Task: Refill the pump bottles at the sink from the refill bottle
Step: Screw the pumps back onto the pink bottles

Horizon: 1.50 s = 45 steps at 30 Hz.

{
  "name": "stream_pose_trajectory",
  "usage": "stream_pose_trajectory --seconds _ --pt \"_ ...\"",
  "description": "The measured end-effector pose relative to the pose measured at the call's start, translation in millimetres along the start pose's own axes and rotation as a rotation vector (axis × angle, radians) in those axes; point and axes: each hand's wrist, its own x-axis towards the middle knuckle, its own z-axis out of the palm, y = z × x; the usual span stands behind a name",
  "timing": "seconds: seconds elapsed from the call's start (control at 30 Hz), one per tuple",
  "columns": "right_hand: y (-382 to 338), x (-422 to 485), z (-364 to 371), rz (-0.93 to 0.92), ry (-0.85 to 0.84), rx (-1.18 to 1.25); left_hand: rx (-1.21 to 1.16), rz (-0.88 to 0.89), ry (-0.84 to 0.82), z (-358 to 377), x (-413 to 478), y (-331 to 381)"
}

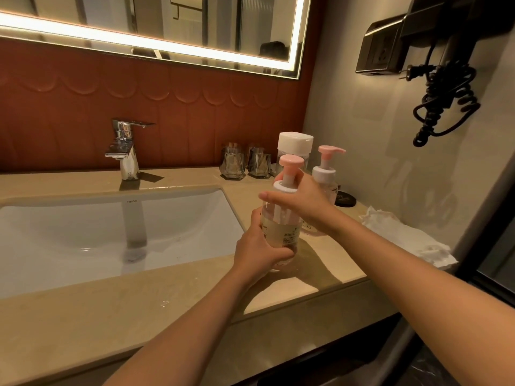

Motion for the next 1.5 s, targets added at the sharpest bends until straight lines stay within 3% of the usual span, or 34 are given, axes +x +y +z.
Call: stream_pose_trajectory --seconds 0.13,0.2,0.37,0.63,0.83,0.93,1.2,1.3,1.4,1.5 --pt "-5 1 -9 0.035 -0.195 0.074 -0.027 0.010 -0.020 -1 0 -2" --pt "-5 -1 -6 0.026 -0.108 0.106 -0.019 0.009 -0.016 -1 0 -2" --pt "5 -13 28 0.021 0.296 0.002 0.003 -0.006 0.023 2 2 1" --pt "0 -4 7 0.084 0.081 0.027 0.001 -0.003 -0.017 1 3 -2" --pt "-9 0 1 0.005 0.135 0.114 -0.004 0.013 -0.013 0 2 -3" --pt "0 -7 7 -0.002 0.135 0.040 -0.003 0.020 -0.014 1 2 -3" --pt "7 -8 25 0.014 0.366 -0.199 -0.002 0.004 0.016 3 1 1" --pt "4 -10 24 0.005 0.311 -0.152 -0.021 -0.022 0.025 4 2 0" --pt "0 -15 13 -0.006 0.146 0.095 -0.035 -0.019 0.017 3 2 -2" --pt "0 -17 -5 0.005 -0.015 0.140 -0.012 0.021 0.002 -1 2 -2"
